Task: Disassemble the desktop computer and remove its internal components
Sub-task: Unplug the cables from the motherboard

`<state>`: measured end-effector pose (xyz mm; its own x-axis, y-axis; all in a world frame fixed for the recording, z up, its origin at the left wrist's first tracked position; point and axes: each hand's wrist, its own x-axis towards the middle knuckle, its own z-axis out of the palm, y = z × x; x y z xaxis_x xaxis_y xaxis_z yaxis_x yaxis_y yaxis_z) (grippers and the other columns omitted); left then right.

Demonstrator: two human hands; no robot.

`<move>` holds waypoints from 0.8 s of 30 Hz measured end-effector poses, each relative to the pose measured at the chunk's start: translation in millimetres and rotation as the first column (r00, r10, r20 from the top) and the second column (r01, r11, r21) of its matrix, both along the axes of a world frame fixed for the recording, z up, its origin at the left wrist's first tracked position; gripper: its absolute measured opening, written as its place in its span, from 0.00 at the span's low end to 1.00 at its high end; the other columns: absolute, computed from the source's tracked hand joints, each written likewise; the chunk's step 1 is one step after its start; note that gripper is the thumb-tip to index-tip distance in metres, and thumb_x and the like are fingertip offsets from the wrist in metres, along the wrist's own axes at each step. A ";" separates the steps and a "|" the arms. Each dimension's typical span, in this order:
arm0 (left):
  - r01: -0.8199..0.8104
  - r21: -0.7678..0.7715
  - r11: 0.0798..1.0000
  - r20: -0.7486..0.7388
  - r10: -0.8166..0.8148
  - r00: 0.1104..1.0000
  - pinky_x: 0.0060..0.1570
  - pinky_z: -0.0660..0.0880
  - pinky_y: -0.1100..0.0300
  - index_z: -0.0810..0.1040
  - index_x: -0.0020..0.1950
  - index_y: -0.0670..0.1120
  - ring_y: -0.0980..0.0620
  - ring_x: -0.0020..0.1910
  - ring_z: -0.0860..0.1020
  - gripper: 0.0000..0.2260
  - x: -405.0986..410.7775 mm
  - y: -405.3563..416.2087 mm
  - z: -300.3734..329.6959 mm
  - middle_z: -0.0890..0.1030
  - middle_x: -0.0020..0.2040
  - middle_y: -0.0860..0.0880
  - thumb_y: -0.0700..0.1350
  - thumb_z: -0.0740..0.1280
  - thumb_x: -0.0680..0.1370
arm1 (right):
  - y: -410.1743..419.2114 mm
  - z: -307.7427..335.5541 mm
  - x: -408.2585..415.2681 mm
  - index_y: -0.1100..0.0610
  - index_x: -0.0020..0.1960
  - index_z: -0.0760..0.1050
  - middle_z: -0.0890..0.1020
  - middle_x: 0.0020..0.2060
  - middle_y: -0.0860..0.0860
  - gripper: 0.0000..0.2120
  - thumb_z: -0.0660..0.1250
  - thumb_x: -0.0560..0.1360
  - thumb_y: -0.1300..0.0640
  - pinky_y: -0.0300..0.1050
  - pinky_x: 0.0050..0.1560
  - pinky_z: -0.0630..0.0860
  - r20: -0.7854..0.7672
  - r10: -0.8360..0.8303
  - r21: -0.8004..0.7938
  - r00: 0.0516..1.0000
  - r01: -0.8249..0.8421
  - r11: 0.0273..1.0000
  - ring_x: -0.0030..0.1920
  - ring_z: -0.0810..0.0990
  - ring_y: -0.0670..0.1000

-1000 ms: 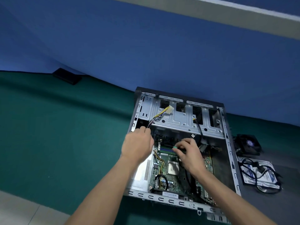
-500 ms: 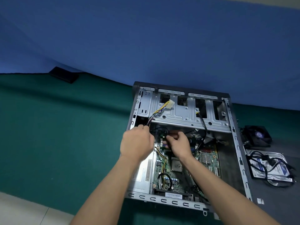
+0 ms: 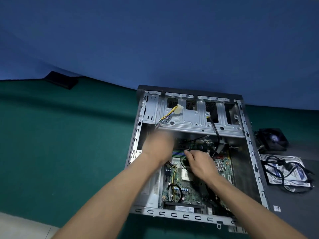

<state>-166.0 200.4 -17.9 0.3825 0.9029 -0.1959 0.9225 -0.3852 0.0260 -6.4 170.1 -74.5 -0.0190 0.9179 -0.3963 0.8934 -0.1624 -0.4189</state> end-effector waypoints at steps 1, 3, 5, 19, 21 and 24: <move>0.025 -0.050 0.998 -0.027 -0.027 0.999 0.48 0.73 0.52 0.75 0.58 0.42 0.46 0.56 0.74 0.11 11.3 3.7 -2.6 0.76 0.56 0.44 0.42 0.61 0.77 | -1.0 1.1 4.5 0.54 0.37 0.70 0.76 0.32 0.48 0.18 0.53 0.82 0.48 0.42 0.31 0.63 0.005 -0.017 0.032 1.000 0.017 0.999 0.35 0.76 0.50; 0.068 -0.135 0.989 -0.032 -0.073 0.997 0.52 0.72 0.51 0.74 0.60 0.41 0.45 0.59 0.72 0.13 33.0 7.0 -10.7 0.76 0.59 0.44 0.41 0.60 0.77 | 0.5 3.1 13.8 0.56 0.45 0.74 0.78 0.40 0.51 0.13 0.54 0.81 0.54 0.44 0.34 0.65 0.085 -0.016 0.096 0.996 0.008 0.995 0.42 0.78 0.55; 0.041 -0.207 0.977 -0.020 -0.046 0.999 0.55 0.71 0.51 0.73 0.62 0.41 0.44 0.61 0.72 0.14 45.3 9.9 -21.8 0.76 0.60 0.43 0.40 0.60 0.77 | 3.7 4.5 21.4 0.59 0.53 0.75 0.79 0.47 0.55 0.10 0.55 0.80 0.59 0.45 0.40 0.67 0.155 -0.041 0.120 0.987 0.022 0.992 0.47 0.78 0.57; -0.148 -0.236 0.960 -0.212 0.098 0.972 0.56 0.72 0.53 0.71 0.63 0.35 0.41 0.60 0.72 0.16 64.7 -8.9 -52.8 0.73 0.61 0.37 0.35 0.58 0.77 | 3.3 -3.3 28.2 0.63 0.68 0.63 0.69 0.64 0.60 0.21 0.56 0.75 0.67 0.50 0.47 0.72 0.374 -0.037 -0.125 0.927 0.090 0.988 0.57 0.76 0.60; -0.156 -0.217 0.964 -0.238 0.103 0.966 0.56 0.73 0.53 0.69 0.64 0.33 0.42 0.59 0.73 0.17 61.6 -13.4 -58.0 0.73 0.61 0.37 0.36 0.58 0.77 | 0.7 -6.7 28.7 0.63 0.68 0.63 0.72 0.62 0.60 0.21 0.56 0.75 0.67 0.48 0.45 0.71 0.378 -0.042 -0.097 0.925 0.084 0.992 0.56 0.77 0.59; -0.156 -0.208 0.965 -0.256 0.100 0.961 0.57 0.74 0.52 0.65 0.66 0.31 0.40 0.59 0.72 0.19 59.7 -18.4 -61.5 0.72 0.61 0.35 0.36 0.58 0.76 | -4.7 -13.6 31.5 0.64 0.71 0.59 0.77 0.57 0.58 0.26 0.57 0.74 0.68 0.46 0.41 0.71 0.409 0.005 -0.076 0.913 0.028 0.997 0.52 0.79 0.57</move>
